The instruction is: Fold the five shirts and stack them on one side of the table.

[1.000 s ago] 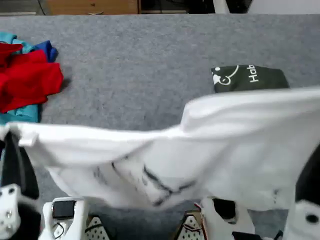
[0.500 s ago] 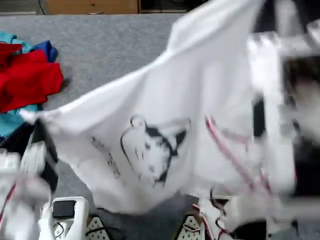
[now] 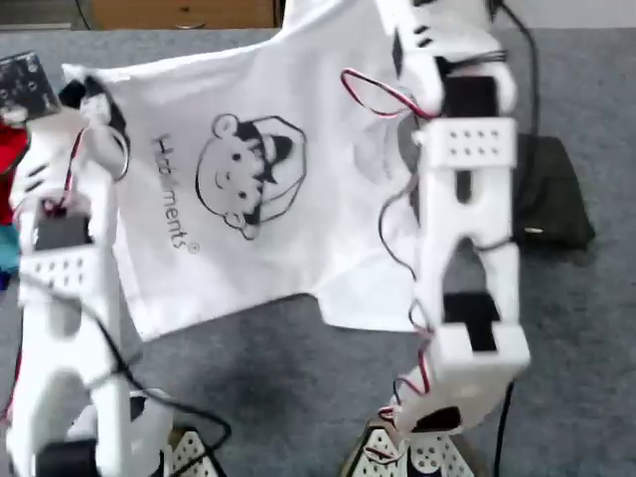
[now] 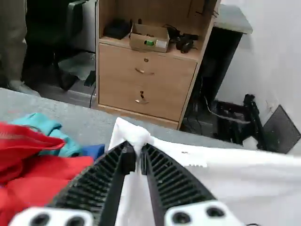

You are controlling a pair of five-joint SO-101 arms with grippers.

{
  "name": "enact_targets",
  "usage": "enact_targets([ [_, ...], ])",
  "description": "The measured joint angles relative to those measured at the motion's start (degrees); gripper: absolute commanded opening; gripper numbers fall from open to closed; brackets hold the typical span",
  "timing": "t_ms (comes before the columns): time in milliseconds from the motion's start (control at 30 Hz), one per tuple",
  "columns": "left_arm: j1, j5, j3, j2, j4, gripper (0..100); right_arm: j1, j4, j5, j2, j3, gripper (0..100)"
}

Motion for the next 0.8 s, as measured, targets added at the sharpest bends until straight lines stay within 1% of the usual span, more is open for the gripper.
enact_targets([
  [67,0.0,0.5,-2.5,6.2,-2.7,2,-0.2,-0.1,0.0,5.0,-4.0,0.2],
  [167,0.0,0.9,-6.4,13.4,-4.1,2,-0.2,1.9,0.0,11.2,-11.2,0.2],
  [367,-0.6,0.9,-7.7,17.3,-4.4,2,-0.2,13.7,0.0,20.1,-25.1,0.2],
  [533,-0.9,0.9,-7.7,17.4,0.2,2,-0.2,26.1,0.2,23.6,-33.9,0.2],
  [667,-0.9,0.9,-6.2,17.4,5.8,2,-0.5,37.4,3.4,25.1,-38.5,0.2],
  [800,-0.9,0.8,-5.4,17.4,10.6,2,-0.8,44.8,6.3,25.3,-42.6,0.2],
])
